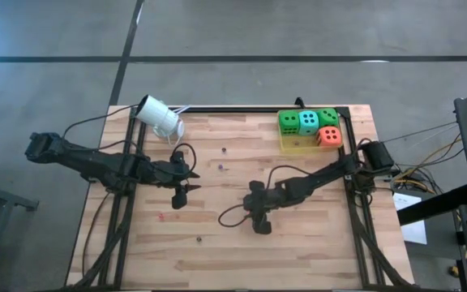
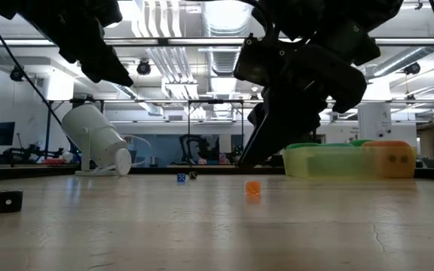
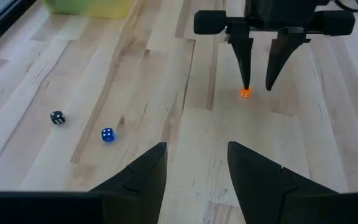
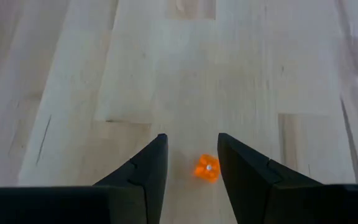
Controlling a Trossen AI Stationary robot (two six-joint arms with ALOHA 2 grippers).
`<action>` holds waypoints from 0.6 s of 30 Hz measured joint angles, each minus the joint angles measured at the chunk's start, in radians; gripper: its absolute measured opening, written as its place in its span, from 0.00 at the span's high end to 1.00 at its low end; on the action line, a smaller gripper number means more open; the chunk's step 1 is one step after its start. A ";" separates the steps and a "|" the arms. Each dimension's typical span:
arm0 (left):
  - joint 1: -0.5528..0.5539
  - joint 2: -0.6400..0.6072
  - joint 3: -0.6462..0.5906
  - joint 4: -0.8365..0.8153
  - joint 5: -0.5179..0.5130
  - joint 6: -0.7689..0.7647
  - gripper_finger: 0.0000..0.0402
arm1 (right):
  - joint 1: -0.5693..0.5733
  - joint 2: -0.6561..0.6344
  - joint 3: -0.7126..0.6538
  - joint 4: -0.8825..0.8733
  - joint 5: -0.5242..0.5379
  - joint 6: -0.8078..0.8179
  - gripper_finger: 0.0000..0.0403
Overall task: Pick & Place Dice
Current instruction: Put the small orange dice into the yellow bin
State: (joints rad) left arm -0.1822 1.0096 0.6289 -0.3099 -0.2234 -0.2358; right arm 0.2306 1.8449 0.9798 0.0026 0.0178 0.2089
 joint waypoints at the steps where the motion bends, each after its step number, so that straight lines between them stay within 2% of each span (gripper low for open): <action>1: 0.000 0.000 0.000 0.000 0.000 0.000 0.56 | 0.001 -0.001 0.000 0.001 0.000 0.001 0.67; 9: 0.000 0.000 0.000 0.000 0.000 0.000 0.56 | -0.002 0.005 -0.007 -0.007 0.009 0.001 0.65; 18: 0.000 0.000 0.000 0.001 0.000 0.000 0.56 | -0.003 0.008 -0.014 -0.004 0.011 0.000 0.68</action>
State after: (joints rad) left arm -0.1822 1.0100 0.6289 -0.3088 -0.2234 -0.2359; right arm 0.2279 1.8524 0.9654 -0.0011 0.0288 0.2092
